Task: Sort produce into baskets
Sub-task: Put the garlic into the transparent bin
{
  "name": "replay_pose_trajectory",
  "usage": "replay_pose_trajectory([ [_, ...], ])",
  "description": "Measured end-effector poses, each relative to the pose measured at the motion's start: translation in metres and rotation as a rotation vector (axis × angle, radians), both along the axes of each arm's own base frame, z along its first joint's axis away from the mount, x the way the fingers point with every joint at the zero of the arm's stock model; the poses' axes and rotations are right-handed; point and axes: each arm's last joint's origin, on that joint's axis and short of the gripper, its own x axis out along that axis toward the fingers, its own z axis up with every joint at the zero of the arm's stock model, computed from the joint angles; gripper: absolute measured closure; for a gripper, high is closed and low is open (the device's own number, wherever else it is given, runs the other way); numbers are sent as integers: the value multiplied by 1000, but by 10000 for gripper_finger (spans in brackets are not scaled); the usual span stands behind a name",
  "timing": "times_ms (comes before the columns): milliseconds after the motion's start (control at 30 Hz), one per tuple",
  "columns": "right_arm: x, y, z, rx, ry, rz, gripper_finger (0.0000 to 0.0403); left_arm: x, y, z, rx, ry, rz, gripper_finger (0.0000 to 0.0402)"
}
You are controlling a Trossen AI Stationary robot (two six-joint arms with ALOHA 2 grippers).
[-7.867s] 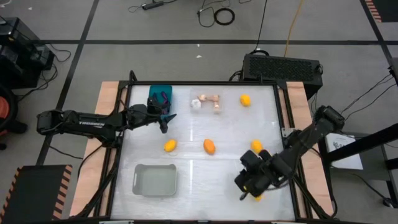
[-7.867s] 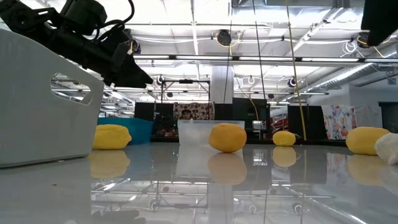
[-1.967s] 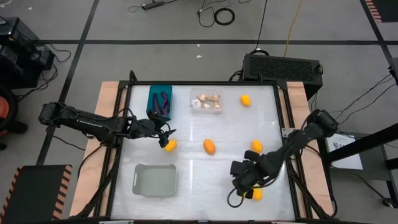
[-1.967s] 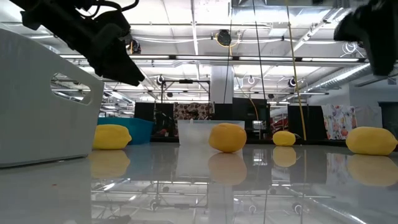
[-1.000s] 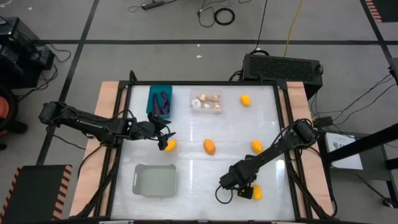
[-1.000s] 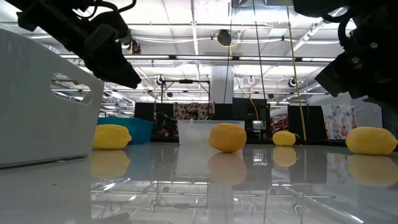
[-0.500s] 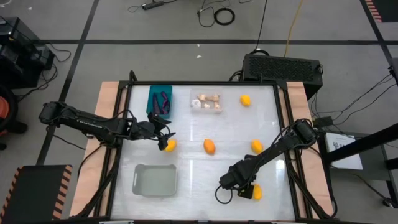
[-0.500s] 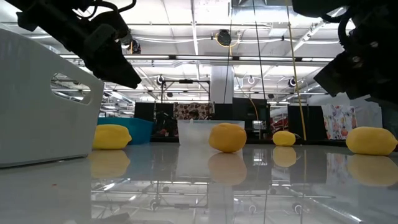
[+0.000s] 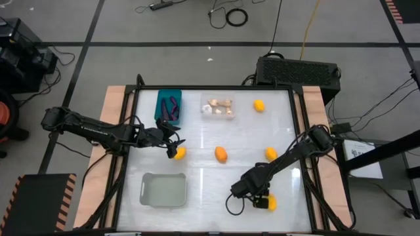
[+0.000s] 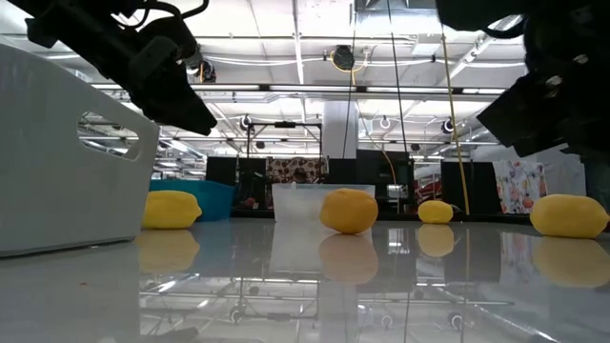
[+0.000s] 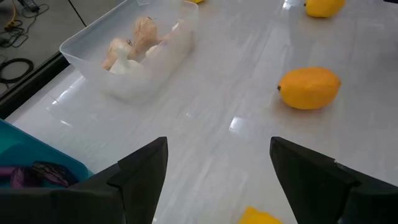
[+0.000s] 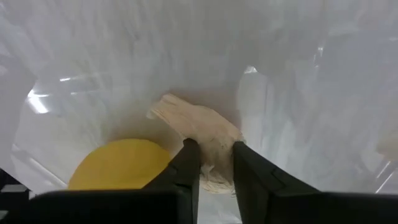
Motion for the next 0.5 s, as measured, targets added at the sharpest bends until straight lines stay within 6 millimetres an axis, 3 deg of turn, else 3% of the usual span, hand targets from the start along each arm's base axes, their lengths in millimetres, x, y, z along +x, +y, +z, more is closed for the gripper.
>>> replay_pose_trajectory([
  [233, 11, -25, 11, -23, -1, -8, 327, 0, 0, 0, 1, 0, 2, 112],
  [500, 50, -59, 49, -218, -239, 174, 324, 0, 1, 0, 3, 1, 7, 112],
])
